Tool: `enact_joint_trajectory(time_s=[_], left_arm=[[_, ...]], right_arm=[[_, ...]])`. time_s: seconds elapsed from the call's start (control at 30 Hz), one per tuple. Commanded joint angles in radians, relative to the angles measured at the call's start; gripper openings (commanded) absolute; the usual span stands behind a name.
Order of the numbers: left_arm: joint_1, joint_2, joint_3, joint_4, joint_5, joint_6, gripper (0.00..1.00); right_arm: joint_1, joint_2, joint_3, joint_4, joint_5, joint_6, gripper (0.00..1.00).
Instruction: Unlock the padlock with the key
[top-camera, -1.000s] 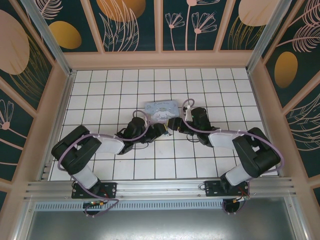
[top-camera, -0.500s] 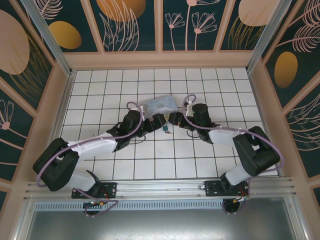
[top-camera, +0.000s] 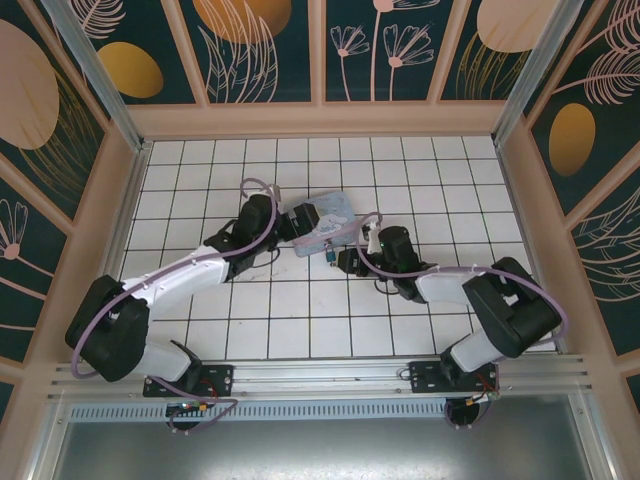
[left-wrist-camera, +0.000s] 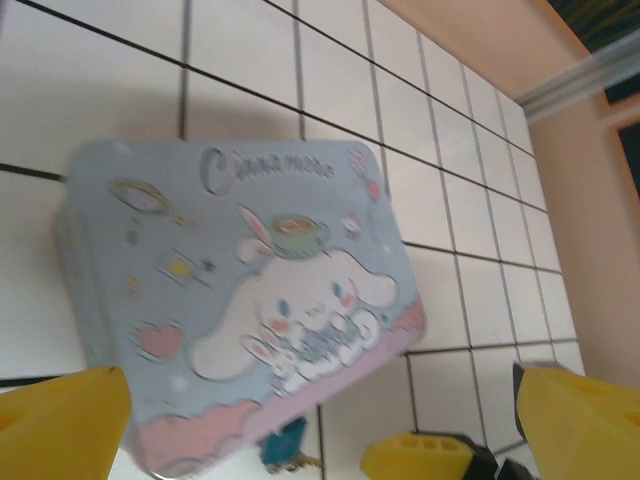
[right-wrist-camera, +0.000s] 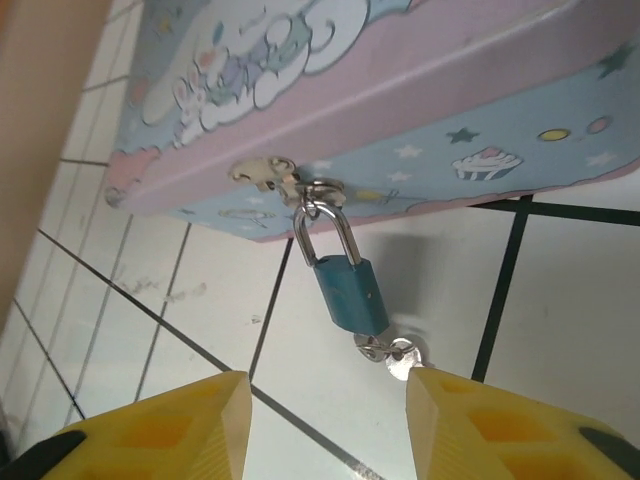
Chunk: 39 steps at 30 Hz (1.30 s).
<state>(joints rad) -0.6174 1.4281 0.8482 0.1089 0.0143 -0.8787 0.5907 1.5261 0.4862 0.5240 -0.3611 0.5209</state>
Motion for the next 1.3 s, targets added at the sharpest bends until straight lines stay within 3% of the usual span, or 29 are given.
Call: enact_joint_trajectory(time_s=[0.0, 0.57, 0.7, 0.97, 1.27], left_arm=[[0.053, 0.027, 0.018, -0.051, 0.035, 0.029, 0.99], [0.149, 0.099, 0.025, -0.047, 0.203, 0.049, 0.99], [0.153, 0.101, 0.025, -0.056, 0.219, 0.060, 0.98], [0.160, 0.112, 0.048, -0.080, 0.234, 0.085, 0.98], [0.161, 0.143, 0.101, -0.136, 0.182, 0.141, 0.99]], right_arm=[[0.025, 0.061, 0.061, -0.008, 0.044, -0.060, 0.44], [0.095, 0.221, 0.157, -0.026, 0.119, -0.052, 0.40], [0.104, 0.243, 0.174, -0.029, 0.138, -0.037, 0.32], [0.107, 0.217, 0.178, -0.112, 0.199, -0.036, 0.02], [0.103, 0.209, 0.196, -0.168, 0.231, -0.022, 0.00]])
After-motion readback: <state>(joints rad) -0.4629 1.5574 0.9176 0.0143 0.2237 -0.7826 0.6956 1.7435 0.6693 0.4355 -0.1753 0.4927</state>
